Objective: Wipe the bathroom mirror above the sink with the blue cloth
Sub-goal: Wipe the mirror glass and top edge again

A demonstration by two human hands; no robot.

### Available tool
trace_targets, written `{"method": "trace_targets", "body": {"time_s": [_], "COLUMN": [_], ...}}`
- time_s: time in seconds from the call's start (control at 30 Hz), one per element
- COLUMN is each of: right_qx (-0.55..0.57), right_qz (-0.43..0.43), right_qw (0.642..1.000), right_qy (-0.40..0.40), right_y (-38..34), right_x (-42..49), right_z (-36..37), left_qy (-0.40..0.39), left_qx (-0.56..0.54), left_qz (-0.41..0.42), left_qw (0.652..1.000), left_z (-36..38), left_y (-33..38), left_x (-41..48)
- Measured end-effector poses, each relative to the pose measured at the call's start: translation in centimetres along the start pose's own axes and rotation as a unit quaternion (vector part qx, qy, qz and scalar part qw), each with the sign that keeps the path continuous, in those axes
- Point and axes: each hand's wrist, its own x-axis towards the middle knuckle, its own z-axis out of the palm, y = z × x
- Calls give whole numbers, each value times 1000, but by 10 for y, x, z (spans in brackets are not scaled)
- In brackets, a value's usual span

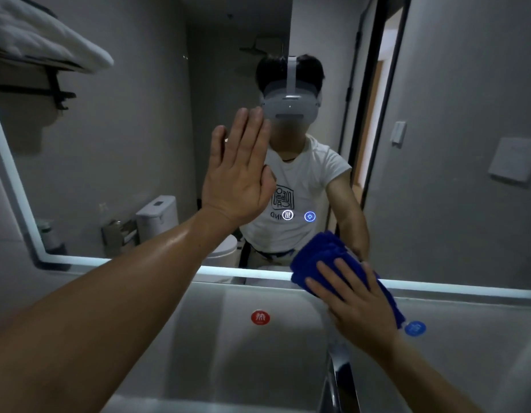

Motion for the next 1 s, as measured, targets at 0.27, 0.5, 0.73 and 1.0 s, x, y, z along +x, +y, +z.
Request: {"method": "trace_targets", "body": {"time_s": [0.27, 0.5, 0.73, 1.0], "right_qx": [44, -6, 35, 24], "right_qz": [-72, -53, 156, 96], "right_qw": [996, 999, 982, 992], "right_qy": [0, 12, 97, 83], "right_y": [-106, -4, 63, 59], "right_x": [96, 31, 70, 46], "right_z": [14, -6, -41, -31], "left_qy": [-5, -31, -29, 64], "left_qx": [7, 12, 18, -43], "left_qz": [10, 4, 4, -30], "left_qw": [1000, 999, 999, 997], "left_z": [1, 1, -4, -35], "left_y": [-2, -4, 1, 10], "left_x": [0, -1, 1, 62]}}
